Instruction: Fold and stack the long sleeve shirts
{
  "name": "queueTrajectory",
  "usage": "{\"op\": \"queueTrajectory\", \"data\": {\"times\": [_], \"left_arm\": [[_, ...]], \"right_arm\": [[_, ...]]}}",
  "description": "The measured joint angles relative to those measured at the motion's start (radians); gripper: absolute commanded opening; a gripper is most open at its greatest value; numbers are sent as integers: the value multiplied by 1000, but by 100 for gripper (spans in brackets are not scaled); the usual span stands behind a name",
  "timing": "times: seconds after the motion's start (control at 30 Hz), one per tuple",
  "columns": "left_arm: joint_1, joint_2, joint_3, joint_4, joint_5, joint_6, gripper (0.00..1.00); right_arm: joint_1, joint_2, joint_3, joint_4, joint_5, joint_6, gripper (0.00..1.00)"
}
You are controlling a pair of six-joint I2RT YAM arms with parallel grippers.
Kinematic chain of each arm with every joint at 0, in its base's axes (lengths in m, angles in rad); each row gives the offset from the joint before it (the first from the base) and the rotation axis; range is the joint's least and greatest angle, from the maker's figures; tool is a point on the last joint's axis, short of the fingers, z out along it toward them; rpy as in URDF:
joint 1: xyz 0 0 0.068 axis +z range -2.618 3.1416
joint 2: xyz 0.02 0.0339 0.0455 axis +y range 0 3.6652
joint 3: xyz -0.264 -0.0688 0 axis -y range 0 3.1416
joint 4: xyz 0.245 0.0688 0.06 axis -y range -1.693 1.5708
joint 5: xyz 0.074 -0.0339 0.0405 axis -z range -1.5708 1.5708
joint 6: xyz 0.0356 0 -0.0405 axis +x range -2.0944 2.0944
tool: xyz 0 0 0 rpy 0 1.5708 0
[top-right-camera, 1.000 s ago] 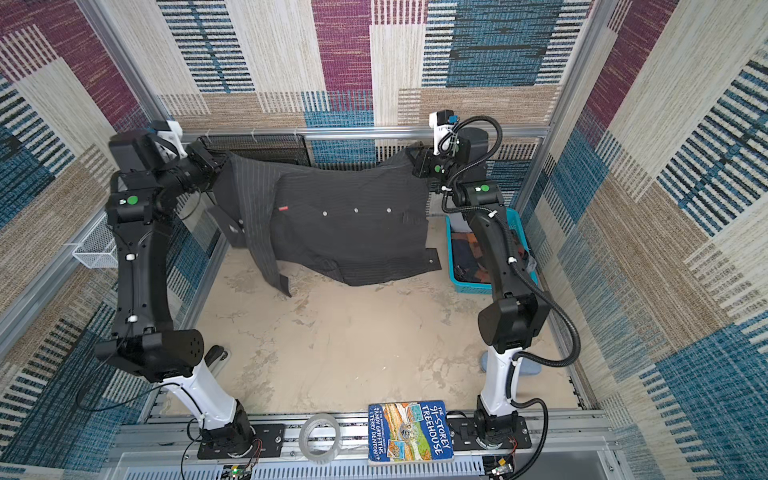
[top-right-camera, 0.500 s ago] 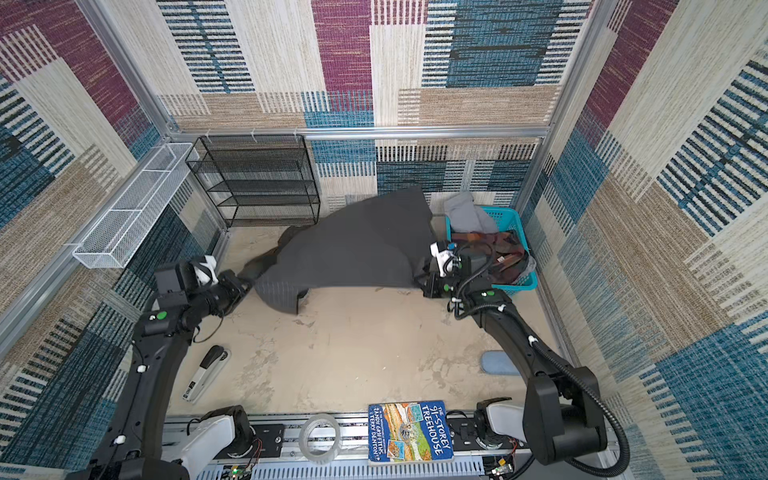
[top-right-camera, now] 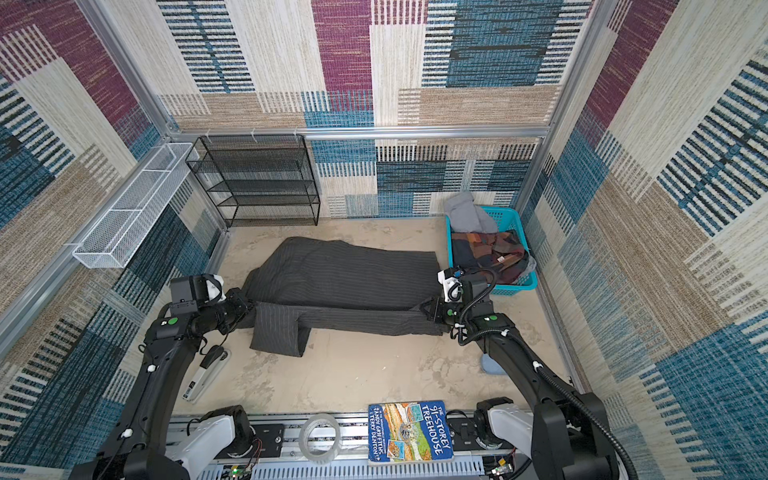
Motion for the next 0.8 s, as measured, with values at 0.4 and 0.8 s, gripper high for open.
{"op": "queueTrajectory", "data": {"times": [0.4,0.8], "left_arm": [[-30,319,164,1,-5,48,0],[-113,627,374,-26,-161,52,37]], "right_arm": [[0,204,140,-56,119,-8,17],[-1,357,270,-82,267,-4,42]]}}
